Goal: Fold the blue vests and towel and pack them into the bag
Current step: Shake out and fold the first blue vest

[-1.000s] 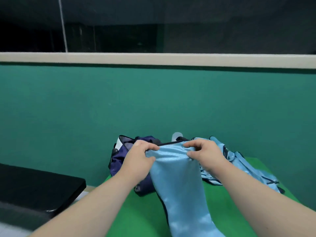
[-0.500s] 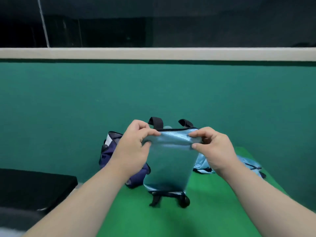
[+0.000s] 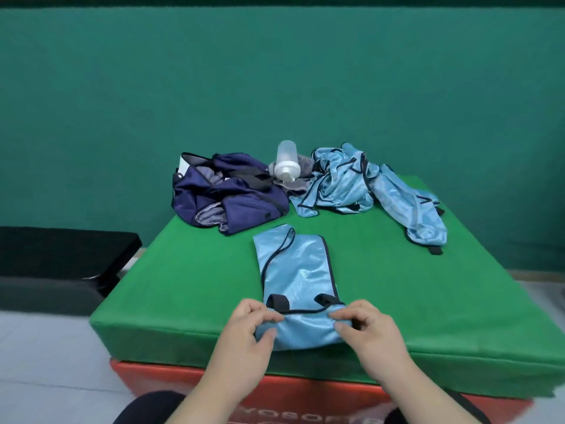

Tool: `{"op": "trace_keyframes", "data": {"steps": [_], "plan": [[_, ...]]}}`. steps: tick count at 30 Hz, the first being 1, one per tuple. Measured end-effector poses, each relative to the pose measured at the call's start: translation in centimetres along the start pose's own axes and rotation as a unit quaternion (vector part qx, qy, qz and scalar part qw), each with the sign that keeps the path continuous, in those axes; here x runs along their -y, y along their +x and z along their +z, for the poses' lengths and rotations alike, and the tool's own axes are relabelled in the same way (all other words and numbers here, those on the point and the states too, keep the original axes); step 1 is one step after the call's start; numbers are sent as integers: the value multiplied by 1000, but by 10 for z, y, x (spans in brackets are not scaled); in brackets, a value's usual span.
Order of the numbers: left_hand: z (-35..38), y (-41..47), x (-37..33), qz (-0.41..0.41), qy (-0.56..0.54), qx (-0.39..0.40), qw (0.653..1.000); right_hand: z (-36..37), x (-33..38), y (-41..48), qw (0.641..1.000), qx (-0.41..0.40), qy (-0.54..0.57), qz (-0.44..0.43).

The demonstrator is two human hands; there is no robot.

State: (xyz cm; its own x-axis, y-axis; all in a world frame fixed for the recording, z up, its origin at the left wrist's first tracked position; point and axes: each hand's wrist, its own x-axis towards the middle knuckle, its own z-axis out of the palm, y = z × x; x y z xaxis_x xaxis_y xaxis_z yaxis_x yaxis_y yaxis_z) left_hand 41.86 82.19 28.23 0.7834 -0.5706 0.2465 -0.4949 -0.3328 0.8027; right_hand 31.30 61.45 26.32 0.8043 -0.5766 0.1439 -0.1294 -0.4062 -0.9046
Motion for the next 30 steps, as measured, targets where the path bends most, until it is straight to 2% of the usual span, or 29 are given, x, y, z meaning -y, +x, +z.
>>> {"op": "trace_keyframes", "data": {"steps": [5, 8, 16, 25, 30], "plan": [[6, 23, 4, -21, -4, -21, 1000, 8, 3, 16, 999, -30, -3, -15], [11, 40, 16, -28, 5, -17, 999, 15, 0, 27, 996, -43, -61, -44], [27, 57, 45, -28, 34, 18, 999, 25, -28, 34, 986, -9, -159, -52], [22, 65, 42, -31, 21, 32, 999, 25, -27, 36, 987, 5, -161, -16], [24, 67, 46, -29, 51, 43, 997, 26, -23, 36, 978, 33, -207, -14]]}}
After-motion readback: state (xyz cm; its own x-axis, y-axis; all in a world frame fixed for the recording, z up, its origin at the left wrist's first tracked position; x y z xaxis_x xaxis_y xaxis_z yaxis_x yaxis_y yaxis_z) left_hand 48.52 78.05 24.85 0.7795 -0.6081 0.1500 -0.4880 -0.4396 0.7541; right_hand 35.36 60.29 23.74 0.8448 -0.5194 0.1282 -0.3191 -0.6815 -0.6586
